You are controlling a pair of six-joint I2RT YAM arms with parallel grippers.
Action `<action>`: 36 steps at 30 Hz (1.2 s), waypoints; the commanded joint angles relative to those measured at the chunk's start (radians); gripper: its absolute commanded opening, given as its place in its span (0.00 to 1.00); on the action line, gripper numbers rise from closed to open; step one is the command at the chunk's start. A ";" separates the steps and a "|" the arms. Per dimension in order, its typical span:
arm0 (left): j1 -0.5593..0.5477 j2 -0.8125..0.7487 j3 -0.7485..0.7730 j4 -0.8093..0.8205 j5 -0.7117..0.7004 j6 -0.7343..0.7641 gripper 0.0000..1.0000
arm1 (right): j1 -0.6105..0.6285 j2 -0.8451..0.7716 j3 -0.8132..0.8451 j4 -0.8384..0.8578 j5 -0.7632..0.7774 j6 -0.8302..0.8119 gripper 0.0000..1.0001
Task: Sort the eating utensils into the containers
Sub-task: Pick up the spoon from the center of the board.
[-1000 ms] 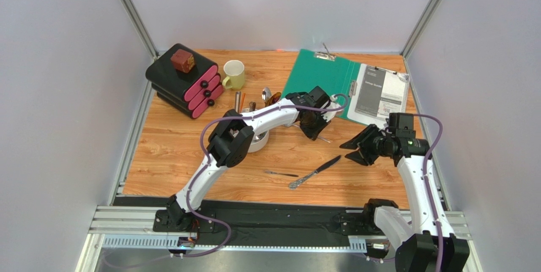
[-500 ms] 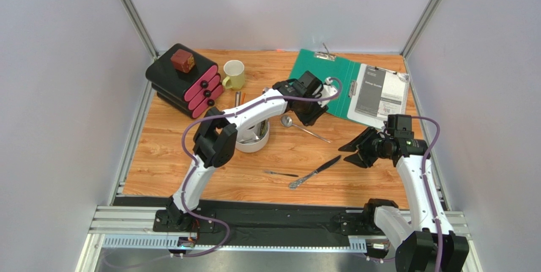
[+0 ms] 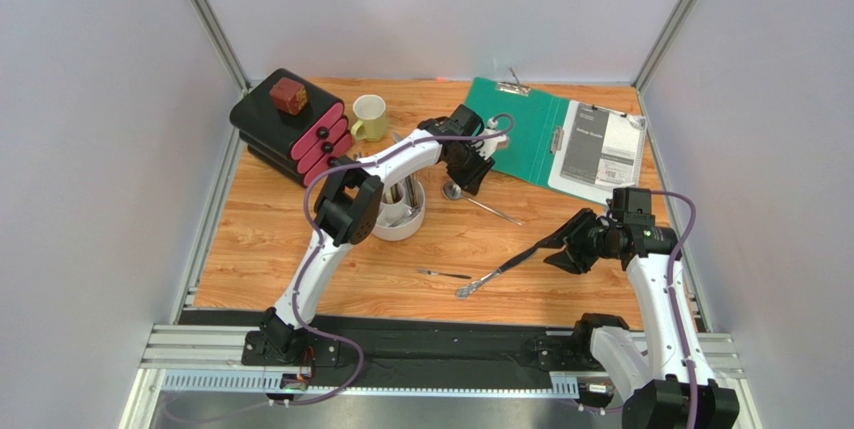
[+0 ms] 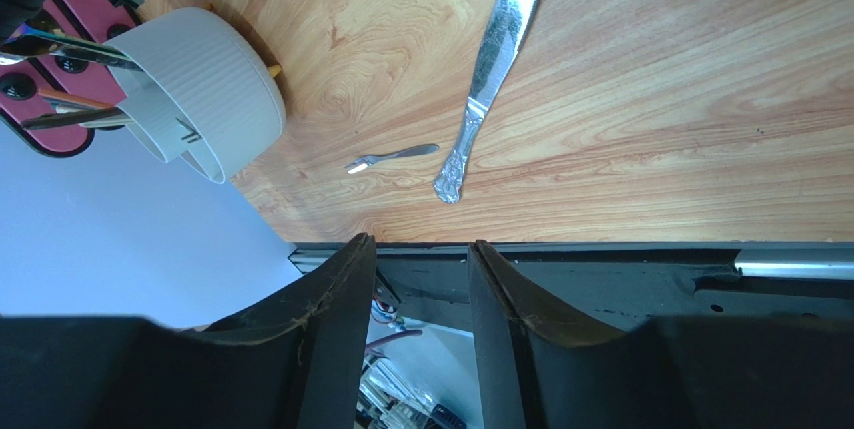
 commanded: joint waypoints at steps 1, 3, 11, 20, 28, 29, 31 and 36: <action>-0.017 -0.030 -0.020 -0.014 0.105 0.008 0.43 | -0.005 -0.014 -0.014 -0.008 0.004 0.014 0.44; -0.019 -0.039 -0.031 -0.015 0.116 0.002 0.43 | -0.005 -0.016 -0.020 -0.001 0.004 0.020 0.44; -0.051 -0.096 -0.127 -0.012 0.095 0.015 0.43 | -0.005 -0.020 -0.026 0.029 -0.001 0.042 0.44; -0.080 -0.087 -0.085 -0.015 0.071 0.008 0.42 | -0.005 -0.032 -0.034 0.032 -0.004 0.044 0.44; -0.086 -0.120 -0.055 -0.034 0.039 0.022 0.42 | -0.005 -0.032 -0.040 0.035 -0.005 0.044 0.44; -0.086 -0.131 -0.066 -0.035 0.029 0.028 0.41 | -0.003 -0.034 -0.040 0.038 -0.005 0.044 0.44; -0.089 -0.169 -0.077 -0.034 0.016 0.029 0.40 | -0.005 -0.036 -0.045 0.040 -0.005 0.045 0.44; -0.106 -0.263 -0.137 -0.032 -0.001 0.045 0.31 | -0.005 -0.036 -0.065 0.061 -0.014 0.060 0.44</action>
